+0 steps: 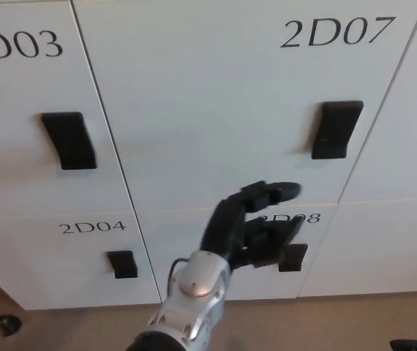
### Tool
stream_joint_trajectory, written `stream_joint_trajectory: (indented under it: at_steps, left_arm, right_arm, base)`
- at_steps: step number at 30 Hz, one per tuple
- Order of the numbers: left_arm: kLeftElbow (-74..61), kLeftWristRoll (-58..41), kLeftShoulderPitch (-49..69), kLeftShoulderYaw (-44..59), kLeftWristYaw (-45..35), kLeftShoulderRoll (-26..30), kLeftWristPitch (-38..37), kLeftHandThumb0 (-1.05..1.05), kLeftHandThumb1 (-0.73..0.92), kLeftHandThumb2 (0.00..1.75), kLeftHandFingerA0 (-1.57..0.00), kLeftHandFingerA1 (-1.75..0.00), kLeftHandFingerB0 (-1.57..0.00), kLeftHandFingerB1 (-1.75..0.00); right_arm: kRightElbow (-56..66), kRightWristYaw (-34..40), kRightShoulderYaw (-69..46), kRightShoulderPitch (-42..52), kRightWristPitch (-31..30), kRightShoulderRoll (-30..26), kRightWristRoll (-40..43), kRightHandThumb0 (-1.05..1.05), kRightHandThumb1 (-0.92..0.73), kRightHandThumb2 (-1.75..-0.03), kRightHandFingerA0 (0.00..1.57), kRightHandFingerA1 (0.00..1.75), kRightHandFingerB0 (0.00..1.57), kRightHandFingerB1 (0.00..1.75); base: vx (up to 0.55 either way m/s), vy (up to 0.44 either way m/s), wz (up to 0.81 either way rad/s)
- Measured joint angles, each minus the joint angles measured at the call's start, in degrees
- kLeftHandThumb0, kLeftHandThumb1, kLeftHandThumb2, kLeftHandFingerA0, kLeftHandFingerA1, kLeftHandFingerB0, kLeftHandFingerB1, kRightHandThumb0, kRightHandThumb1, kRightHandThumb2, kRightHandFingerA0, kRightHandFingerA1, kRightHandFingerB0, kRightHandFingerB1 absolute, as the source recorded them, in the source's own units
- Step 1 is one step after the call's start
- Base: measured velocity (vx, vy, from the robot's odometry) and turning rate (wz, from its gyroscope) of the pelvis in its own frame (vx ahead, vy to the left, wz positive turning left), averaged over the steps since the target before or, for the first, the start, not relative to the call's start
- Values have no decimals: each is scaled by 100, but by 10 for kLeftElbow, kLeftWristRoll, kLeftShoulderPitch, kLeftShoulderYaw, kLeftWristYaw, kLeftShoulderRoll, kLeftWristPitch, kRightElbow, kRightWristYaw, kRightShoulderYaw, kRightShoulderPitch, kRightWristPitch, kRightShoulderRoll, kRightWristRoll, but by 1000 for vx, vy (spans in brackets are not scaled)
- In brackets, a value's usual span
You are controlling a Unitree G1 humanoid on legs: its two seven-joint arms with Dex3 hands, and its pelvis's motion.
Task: The robot walks towards an open cabinet and lifts its left hand to push the door towards the right to close it.
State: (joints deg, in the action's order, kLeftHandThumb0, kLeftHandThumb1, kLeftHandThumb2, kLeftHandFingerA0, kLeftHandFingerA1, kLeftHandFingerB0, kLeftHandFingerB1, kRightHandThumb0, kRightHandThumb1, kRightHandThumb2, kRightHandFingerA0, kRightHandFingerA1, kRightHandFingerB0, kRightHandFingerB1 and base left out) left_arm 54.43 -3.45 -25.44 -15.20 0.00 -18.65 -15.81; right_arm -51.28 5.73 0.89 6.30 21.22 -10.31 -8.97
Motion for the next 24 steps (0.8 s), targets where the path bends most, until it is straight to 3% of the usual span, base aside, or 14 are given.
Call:
stream_joint_trajectory:
  at_steps: [3,4,5,6,10,11,12,13,16,17,19,21,22,24]
  left_arm:
    - [-44,0,-1,-59,-8,5,3,-72,56,59,-86,-45,-80,-43]
    - [-62,1,0,-76,-11,7,5,-74,58,59,-88,-47,-81,-44]
    - [-72,1,1,-84,-13,8,5,-74,58,59,-88,-47,-81,-44]
    - [-97,1,4,-103,-17,13,8,-97,48,83,-93,-54,-84,-51]
    - [-164,3,27,-151,-31,36,12,-100,48,78,-95,-53,-88,-51]
    - [-184,3,39,-163,-36,48,14,-85,39,73,-90,-54,-84,-52]
    - [-202,4,54,-172,-40,56,15,-85,39,73,-90,-54,-84,-52]
    - [-222,4,71,-181,-46,68,15,-79,29,70,-100,-53,-95,-53]
    - [-268,7,118,-197,-61,108,20,-78,25,69,-101,-57,-95,-56]
    - [-284,8,137,-198,-66,127,22,-66,19,69,-102,-65,-92,-64]
    - [-303,8,170,-194,-75,164,26,-63,16,69,-101,-67,-91,-68]
    - [-314,8,193,-185,-81,193,27,-63,16,69,-101,-67,-91,-68]
    - [-318,8,212,-171,-84,220,28,-54,25,53,-105,-70,-92,-69]
    - [-321,8,231,-157,-88,245,28,-54,25,53,-105,-70,-92,-69]
  right_arm:
    - [6,0,2,-1,0,0,0,-21,-68,-60,72,50,53,42]
    - [8,0,3,-2,0,0,0,-32,-59,-72,68,56,49,48]
    - [10,0,3,-2,-1,0,0,-32,-59,-72,68,56,49,48]
    - [15,0,4,-2,-1,0,-1,-26,-66,-59,69,50,53,42]
    - [25,0,5,-3,-3,0,-1,-26,-66,-59,69,50,53,42]
    - [26,-1,5,-3,-3,-1,-1,-26,-66,-59,69,50,53,42]
    - [27,-1,5,-3,-3,-1,-1,-26,-66,-59,69,50,53,42]
    - [28,-2,5,-4,-3,-2,-1,-24,-71,-60,69,49,51,41]
    - [30,-2,5,-4,-4,-6,-1,-23,-68,-59,71,50,55,43]
    - [33,-3,4,-3,-5,-8,-1,-22,-69,-60,71,51,55,44]
    - [35,-3,2,-3,-6,-12,0,-22,-67,-59,74,53,56,44]
    - [34,-3,1,-5,-6,-13,0,-22,-67,-59,74,53,56,44]
    - [34,-3,0,-7,-7,-13,0,-22,-67,-59,71,50,56,44]
    - [34,-3,-2,-8,-7,-14,1,-22,-67,-59,71,50,56,44]
  base:
    - [0,0,0]
    - [0,0,0]
    - [0,0,0]
    - [0,0,0]
    - [0,0,0]
    - [0,0,0]
    - [0,0,0]
    - [0,0,0]
    - [0,0,0]
    - [0,0,0]
    - [0,0,0]
    - [0,0,0]
    - [0,0,0]
    - [0,0,0]
